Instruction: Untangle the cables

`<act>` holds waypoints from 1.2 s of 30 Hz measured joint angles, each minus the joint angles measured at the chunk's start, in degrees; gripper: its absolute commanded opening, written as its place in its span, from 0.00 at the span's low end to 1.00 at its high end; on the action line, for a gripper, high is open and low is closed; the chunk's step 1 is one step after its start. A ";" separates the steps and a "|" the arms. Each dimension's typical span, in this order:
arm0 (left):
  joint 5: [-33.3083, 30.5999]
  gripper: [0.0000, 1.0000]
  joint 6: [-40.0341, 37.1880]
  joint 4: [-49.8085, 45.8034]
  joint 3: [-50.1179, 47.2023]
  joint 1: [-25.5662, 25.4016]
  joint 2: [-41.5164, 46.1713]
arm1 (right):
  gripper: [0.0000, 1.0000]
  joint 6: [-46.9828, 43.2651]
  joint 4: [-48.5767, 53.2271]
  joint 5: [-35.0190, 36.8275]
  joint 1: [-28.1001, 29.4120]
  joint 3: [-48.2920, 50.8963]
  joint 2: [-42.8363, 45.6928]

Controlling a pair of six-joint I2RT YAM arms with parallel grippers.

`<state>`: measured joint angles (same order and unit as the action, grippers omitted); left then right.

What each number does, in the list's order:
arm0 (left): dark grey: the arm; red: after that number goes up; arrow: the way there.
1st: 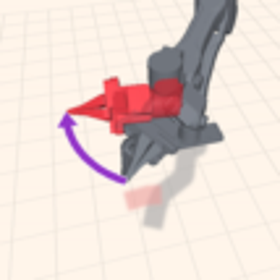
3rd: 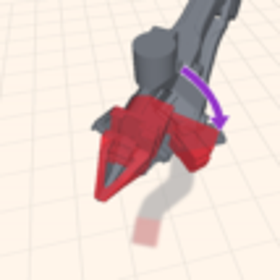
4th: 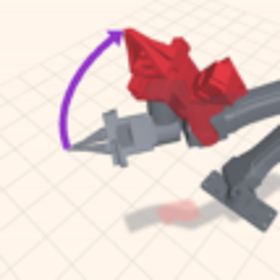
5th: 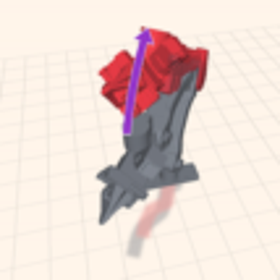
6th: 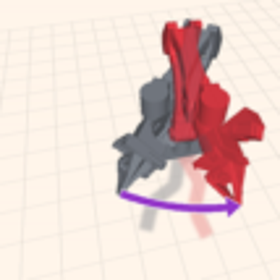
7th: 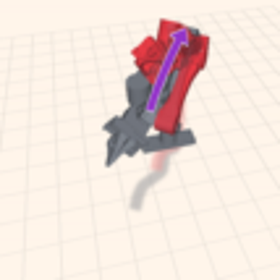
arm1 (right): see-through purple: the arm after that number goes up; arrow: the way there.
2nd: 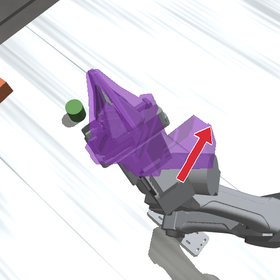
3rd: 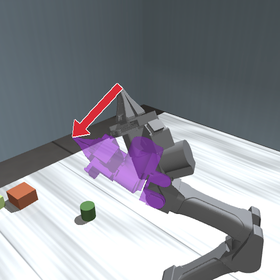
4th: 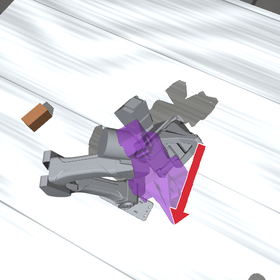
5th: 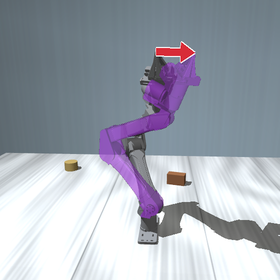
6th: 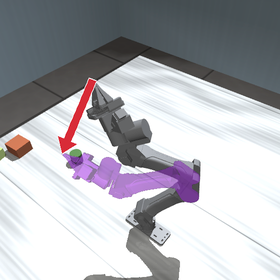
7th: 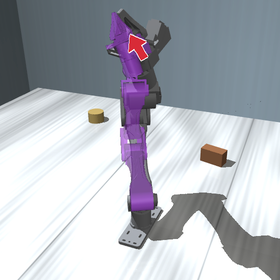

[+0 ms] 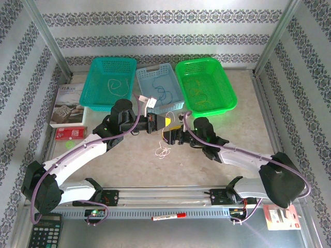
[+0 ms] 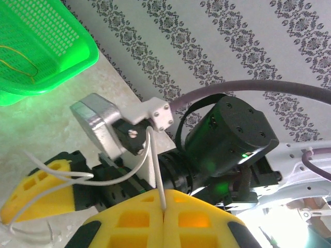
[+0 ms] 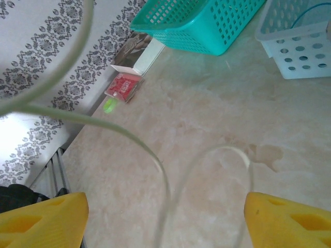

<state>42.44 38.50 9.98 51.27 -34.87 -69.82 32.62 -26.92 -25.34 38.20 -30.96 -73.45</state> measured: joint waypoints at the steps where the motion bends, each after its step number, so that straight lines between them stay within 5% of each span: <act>1: 0.11 0.00 0.20 0.00 0.00 0.00 0.00 | 0.79 0.02 -0.17 0.22 0.37 -0.55 -0.92; 5: 0.66 0.00 1.05 0.94 0.00 0.00 0.00 | 0.69 -0.02 -1.11 0.83 1.07 -2.36 -3.74; 11: 0.11 0.00 1.44 2.03 -0.04 0.00 0.44 | 0.00 0.04 -1.90 3.69 0.39 -2.58 -4.85; 22: -6.45 0.00 1.25 2.56 -8.13 0.39 10.47 | 0.00 0.37 4.98 6.97 -16.31 3.98 7.19; 36: -12.35 0.00 1.49 3.80 -27.54 0.83 14.97 | 0.00 -1.36 17.42 7.76 -25.33 -2.95 13.42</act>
<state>30.09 39.99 13.78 23.73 -34.04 -54.85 31.27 -9.50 -17.58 12.86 -33.91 -60.03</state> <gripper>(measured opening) 0.043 0.053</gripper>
